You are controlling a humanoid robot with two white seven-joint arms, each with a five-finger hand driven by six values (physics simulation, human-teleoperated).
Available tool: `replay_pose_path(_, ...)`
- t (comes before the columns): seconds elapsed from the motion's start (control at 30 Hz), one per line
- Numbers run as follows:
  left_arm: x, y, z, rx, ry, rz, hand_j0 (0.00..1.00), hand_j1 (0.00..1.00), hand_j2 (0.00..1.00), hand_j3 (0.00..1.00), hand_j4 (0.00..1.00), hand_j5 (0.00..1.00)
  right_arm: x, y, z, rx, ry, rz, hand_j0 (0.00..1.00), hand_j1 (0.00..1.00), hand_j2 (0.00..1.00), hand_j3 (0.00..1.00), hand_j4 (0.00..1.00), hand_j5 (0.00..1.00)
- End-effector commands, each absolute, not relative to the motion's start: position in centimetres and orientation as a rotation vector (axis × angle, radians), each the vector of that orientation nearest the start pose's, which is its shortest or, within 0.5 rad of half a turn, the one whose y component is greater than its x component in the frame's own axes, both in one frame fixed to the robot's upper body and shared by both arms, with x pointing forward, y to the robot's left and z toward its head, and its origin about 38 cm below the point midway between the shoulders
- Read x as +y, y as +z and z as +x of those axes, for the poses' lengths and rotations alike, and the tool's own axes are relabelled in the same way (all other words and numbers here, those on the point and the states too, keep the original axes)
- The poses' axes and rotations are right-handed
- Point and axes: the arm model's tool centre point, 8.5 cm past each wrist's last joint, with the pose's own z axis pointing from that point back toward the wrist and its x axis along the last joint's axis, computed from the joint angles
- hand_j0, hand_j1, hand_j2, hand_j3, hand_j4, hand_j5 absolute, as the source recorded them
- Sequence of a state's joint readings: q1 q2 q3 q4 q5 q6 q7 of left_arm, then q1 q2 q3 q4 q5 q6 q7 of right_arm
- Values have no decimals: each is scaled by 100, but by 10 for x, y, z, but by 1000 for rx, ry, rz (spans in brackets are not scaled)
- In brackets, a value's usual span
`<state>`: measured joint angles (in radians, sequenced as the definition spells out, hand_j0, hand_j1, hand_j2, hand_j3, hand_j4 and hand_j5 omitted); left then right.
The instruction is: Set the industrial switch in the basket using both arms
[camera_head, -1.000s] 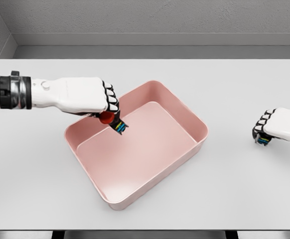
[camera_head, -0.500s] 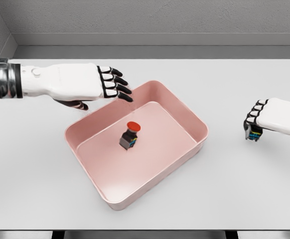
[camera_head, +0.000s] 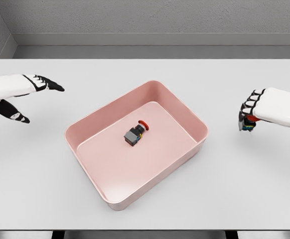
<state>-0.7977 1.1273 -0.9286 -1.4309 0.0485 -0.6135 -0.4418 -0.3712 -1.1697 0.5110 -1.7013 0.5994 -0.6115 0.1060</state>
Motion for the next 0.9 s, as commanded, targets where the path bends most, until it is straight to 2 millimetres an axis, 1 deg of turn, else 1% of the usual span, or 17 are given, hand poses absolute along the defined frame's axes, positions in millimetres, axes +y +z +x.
replay_pose_path(0.0,375,245,413,-1408,-1870,221,100,100,100,100,100,100,-355,239,360,1905,-2835,873,49,49,49,49,49,49)
replay_pose_path(0.13,379,245,415,-1403,-1857,230,100,100,100,100,100,100,-350,241,358,1907,-2821,860,49,49,49,49,49,49)
replay_pose_path(0.27,378,244,416,-1404,-1857,226,100,100,100,100,100,100,-347,241,357,1914,-2812,851,49,49,49,49,49,49)
replay_pose_path(0.5,376,244,415,-1408,-1860,222,100,100,100,100,100,100,-340,249,359,1965,-2767,841,49,49,49,49,49,49)
replay_pose_path(0.83,376,243,415,-1407,-1861,219,100,100,100,100,100,100,-338,258,362,1995,-2737,848,49,49,49,49,49,49)
replay_pose_path(0.87,373,242,416,-1413,-1861,212,100,100,100,100,100,100,-337,259,362,1995,-2733,844,49,49,49,49,49,49)
